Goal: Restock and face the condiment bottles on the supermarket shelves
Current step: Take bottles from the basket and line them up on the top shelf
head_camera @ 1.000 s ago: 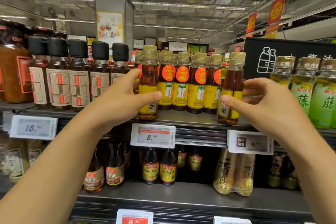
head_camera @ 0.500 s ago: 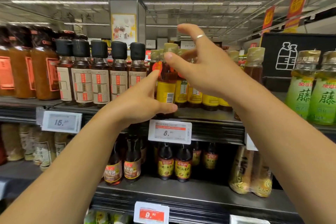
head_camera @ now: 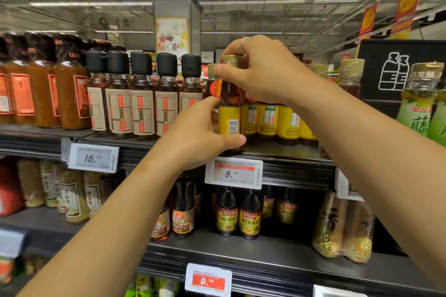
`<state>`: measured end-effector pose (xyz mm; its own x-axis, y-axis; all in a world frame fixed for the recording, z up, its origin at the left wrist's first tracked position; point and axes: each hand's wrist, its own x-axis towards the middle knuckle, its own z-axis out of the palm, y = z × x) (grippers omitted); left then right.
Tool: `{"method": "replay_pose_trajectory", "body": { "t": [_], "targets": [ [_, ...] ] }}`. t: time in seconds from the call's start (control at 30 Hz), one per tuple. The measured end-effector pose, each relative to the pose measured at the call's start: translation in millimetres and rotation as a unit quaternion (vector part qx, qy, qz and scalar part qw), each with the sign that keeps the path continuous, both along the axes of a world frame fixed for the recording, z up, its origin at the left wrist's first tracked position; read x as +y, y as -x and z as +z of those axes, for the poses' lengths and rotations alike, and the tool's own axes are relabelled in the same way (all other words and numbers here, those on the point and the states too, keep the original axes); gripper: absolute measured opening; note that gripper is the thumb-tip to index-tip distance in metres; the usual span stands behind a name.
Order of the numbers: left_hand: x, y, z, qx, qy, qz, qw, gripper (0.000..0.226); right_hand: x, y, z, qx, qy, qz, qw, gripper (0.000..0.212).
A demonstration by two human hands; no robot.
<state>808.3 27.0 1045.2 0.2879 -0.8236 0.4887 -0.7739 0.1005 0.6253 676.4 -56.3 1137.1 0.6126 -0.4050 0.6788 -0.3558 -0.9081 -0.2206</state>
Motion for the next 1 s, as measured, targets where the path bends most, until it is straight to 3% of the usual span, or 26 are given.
{"method": "replay_pose_trajectory", "body": {
  "t": [0.17,0.3,0.43,0.6,0.8,1.0],
  "targets": [
    [-1,10,-13,-0.028,0.075,0.090,0.993,0.051,-3,-6,2,0.015,0.009,-0.003,1.000,0.044],
    [0,9,-12,-0.011,0.061,0.090,0.994,0.061,-8,2,10,0.031,-0.004,0.022,0.999,0.042],
    [2,7,-11,-0.013,0.033,0.072,0.997,0.051,-12,12,24,0.063,-0.043,0.059,0.995,0.026],
    [4,8,-9,-0.017,0.028,0.068,0.997,0.038,-17,10,24,0.068,-0.004,0.039,0.997,0.024],
    [-1,13,-12,-0.025,0.040,0.117,0.992,0.071,-20,5,21,0.047,0.033,0.000,0.998,0.024],
    [-6,13,-11,-0.033,0.027,0.094,0.995,0.049,-25,2,19,0.030,0.075,-0.023,0.996,0.030]
  ]
}}
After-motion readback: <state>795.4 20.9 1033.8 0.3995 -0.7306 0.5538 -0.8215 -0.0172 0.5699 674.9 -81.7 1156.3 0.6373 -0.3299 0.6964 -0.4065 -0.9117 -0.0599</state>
